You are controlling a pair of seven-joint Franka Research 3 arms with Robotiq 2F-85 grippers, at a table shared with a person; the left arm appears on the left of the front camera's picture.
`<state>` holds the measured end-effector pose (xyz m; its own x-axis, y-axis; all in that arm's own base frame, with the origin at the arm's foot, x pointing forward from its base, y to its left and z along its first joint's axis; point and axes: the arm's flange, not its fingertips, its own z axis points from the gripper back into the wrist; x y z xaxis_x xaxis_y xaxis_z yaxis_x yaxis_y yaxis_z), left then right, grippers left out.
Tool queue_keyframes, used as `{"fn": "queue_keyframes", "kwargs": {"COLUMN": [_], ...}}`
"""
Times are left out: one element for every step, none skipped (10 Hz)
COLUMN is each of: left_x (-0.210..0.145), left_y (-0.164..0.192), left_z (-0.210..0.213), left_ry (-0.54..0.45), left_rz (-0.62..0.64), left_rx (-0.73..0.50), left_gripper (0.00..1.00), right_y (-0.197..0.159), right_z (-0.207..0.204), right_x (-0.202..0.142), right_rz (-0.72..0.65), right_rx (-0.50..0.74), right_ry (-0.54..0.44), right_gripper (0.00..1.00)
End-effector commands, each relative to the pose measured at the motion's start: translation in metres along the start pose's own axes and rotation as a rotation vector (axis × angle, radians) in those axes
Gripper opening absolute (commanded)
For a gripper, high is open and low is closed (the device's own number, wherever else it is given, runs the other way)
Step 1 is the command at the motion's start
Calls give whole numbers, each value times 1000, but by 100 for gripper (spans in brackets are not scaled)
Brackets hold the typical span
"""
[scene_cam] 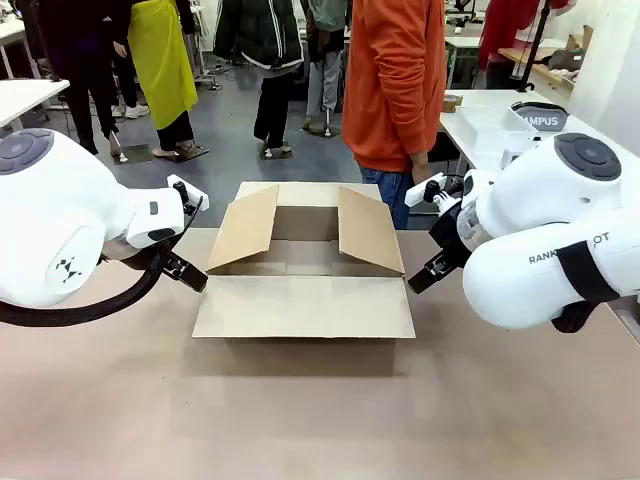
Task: Pack the gift set into the box.
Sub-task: Place both hands on the side flaps of the Package Box and spread them outward.
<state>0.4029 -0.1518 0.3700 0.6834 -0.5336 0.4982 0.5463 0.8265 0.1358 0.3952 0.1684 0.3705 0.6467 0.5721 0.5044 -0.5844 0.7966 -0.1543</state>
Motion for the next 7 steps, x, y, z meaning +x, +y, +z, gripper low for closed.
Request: {"fn": "queue_keyframes", "kwargs": {"left_x": [0,0,0,0,0,0,0], "left_y": [0,0,0,0,0,0,0], "left_z": [0,0,0,0,0,0,0], "left_ry": [0,0,0,0,0,0,0], "left_rz": [0,0,0,0,0,0,0], "left_rx": [0,0,0,0,0,0,0], "left_gripper": [100,100,100,100,100,100,100], "right_y": [0,0,0,0,0,0,0], "right_z": [0,0,0,0,0,0,0], "right_x": [0,0,0,0,0,0,0], "right_rz": [0,0,0,0,0,0,0], "right_rx": [0,0,0,0,0,0,0], "right_ry": [0,0,0,0,0,0,0], "right_gripper": [100,100,100,100,100,100,100]}}
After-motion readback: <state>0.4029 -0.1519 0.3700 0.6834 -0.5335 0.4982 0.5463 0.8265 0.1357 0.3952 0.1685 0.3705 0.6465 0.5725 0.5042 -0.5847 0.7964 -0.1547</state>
